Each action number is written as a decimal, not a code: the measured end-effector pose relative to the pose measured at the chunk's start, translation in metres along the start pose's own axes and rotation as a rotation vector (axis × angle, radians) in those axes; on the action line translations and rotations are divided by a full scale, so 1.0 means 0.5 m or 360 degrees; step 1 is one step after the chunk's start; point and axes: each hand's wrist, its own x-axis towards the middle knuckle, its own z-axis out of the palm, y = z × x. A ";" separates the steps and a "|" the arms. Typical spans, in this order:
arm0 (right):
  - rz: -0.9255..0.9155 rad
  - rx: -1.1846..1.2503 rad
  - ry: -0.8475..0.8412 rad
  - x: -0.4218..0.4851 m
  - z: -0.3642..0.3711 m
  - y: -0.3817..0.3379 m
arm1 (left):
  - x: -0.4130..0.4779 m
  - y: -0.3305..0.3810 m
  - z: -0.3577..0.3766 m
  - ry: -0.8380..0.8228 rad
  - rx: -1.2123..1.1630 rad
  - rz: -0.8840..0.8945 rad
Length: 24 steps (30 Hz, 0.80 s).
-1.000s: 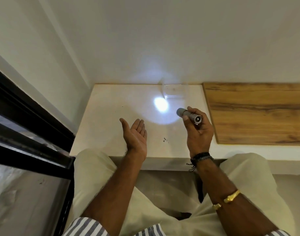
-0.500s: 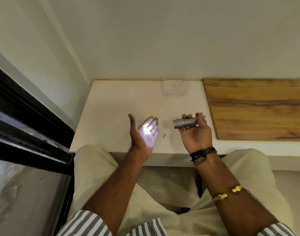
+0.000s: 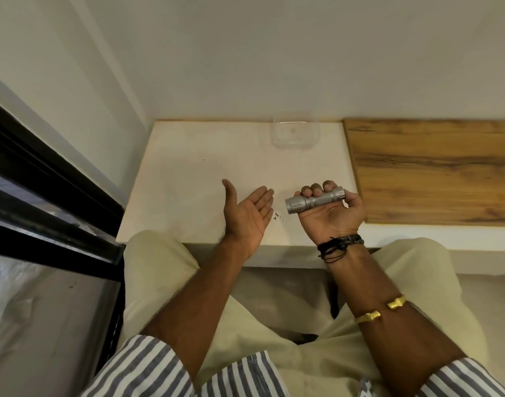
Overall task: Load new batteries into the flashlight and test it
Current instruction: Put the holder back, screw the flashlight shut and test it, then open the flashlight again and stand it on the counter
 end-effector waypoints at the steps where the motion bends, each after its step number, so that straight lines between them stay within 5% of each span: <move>1: -0.0004 0.0000 0.0010 0.000 0.001 0.001 | 0.000 -0.001 0.001 0.0008 0.0012 0.0010; 10: 0.0078 -0.0214 0.0037 0.006 0.001 0.010 | -0.005 0.004 0.011 0.0185 0.0319 0.0137; 18: -0.0285 -0.1659 0.0010 0.051 -0.010 0.058 | 0.014 0.036 0.015 0.0424 0.1241 0.0693; 24: -0.0710 -0.2229 0.0102 0.135 0.018 0.100 | 0.072 0.115 0.016 0.0372 0.1548 0.0898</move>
